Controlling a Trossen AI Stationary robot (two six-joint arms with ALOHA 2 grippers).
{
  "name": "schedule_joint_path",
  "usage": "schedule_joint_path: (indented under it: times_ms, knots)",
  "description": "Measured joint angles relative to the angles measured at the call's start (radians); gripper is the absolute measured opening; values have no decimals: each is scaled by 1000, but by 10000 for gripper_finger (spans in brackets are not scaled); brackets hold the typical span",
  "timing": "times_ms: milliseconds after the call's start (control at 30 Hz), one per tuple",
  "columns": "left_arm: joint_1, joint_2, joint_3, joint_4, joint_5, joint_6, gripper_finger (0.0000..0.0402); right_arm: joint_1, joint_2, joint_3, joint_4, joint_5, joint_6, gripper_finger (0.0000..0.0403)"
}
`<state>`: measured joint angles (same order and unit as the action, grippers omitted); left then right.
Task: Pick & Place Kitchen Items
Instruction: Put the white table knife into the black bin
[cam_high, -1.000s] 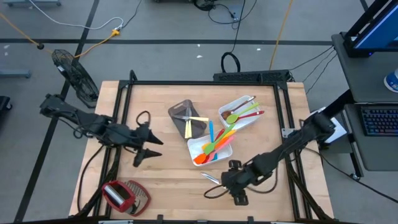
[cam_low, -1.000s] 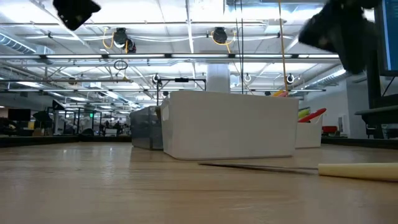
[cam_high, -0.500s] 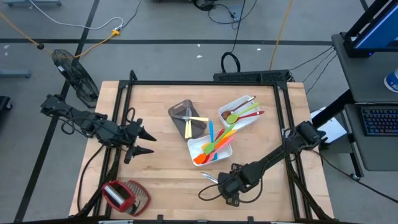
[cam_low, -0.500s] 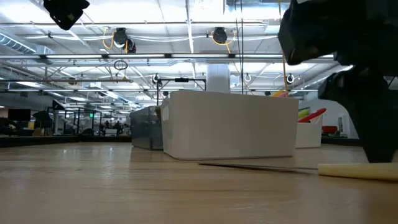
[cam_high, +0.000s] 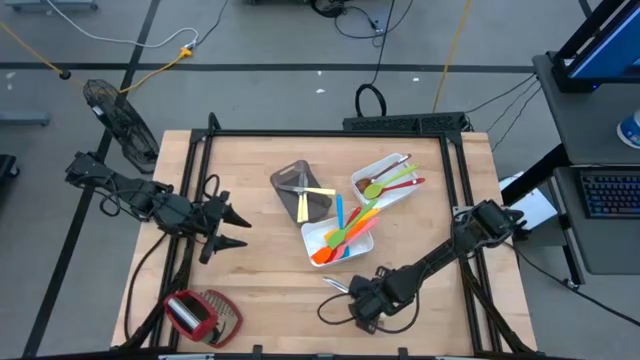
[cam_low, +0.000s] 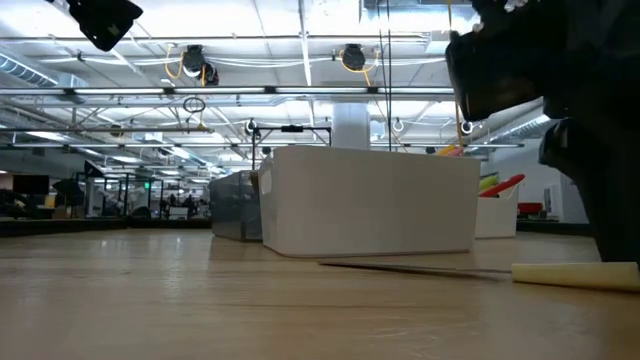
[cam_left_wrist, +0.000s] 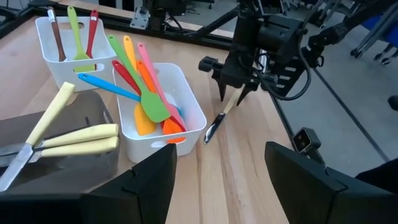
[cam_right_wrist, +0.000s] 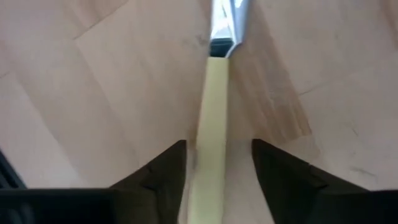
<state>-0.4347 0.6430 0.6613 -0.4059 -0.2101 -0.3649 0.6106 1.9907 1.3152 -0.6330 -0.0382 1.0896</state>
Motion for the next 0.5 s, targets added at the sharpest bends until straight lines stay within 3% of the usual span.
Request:
schedule_joint_path:
  times_ms: [300,500]
  knots:
    - [0,0,0,-11,0,-4,250,-2,2,-2,-28,-7,54,49]
    - [0,0,0,-11,0,-7,250,-3,-24,-3,-14,-49,49,49]
